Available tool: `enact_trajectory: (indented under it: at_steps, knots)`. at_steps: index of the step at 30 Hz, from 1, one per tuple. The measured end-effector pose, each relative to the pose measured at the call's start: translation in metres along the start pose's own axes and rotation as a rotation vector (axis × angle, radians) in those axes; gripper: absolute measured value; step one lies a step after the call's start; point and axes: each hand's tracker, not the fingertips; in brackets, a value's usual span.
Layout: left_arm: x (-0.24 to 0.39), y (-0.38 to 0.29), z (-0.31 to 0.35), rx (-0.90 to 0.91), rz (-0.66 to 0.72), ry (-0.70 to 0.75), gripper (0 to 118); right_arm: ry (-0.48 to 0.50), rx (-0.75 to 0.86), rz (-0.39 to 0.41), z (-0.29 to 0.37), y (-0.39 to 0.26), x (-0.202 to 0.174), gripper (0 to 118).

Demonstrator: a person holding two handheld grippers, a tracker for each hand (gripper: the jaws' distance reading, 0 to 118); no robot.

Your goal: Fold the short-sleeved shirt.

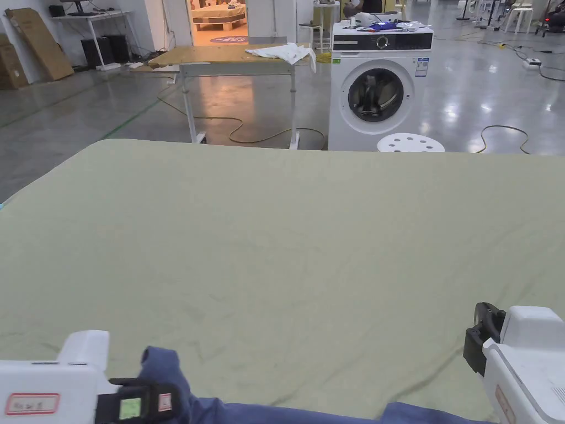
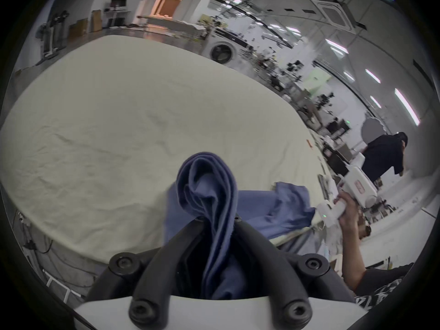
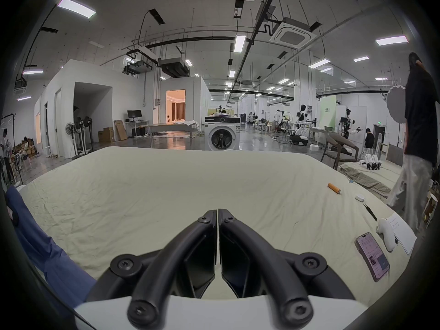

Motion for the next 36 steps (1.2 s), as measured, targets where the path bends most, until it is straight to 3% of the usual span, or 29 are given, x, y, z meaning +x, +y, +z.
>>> enact_trajectory:
  at_steps: [8, 15, 18, 22, 23, 29, 31, 33, 36]
  knots:
    - [0.034, -0.010, -0.102, -0.157, -0.099, 0.076, 5, -0.014, -0.015, -0.005, 0.005, -0.006, 0.007, 0]
    - [0.037, -0.030, -0.163, -0.268, -0.054, 0.133, 7, -0.029, -0.034, -0.001, 0.009, -0.011, 0.012, 0]
    - [0.037, -0.033, -0.169, -0.266, -0.022, 0.127, 20, -0.030, -0.038, 0.002, 0.009, -0.012, 0.012, 0]
    - [0.043, -0.028, -0.156, -0.240, -0.010, 0.056, 65, -0.027, -0.043, 0.004, 0.008, -0.013, 0.012, 0]
    - [0.045, -0.026, -0.150, -0.221, -0.019, 0.052, 68, -0.026, -0.043, 0.005, 0.008, -0.012, 0.012, 0]
    - [0.043, -0.006, -0.101, -0.116, -0.004, -0.005, 65, -0.022, -0.047, -0.003, 0.007, -0.013, 0.014, 0]
    - [0.037, -0.005, -0.096, -0.096, -0.022, 0.023, 50, -0.022, -0.050, -0.007, 0.008, -0.015, 0.014, 0]
    - [0.029, -0.006, -0.101, -0.117, -0.040, 0.115, 47, -0.021, -0.055, -0.009, 0.007, -0.016, 0.014, 0]
    - [0.025, -0.015, -0.120, -0.190, -0.081, 0.198, 21, -0.017, -0.064, -0.012, 0.007, -0.019, 0.013, 0]
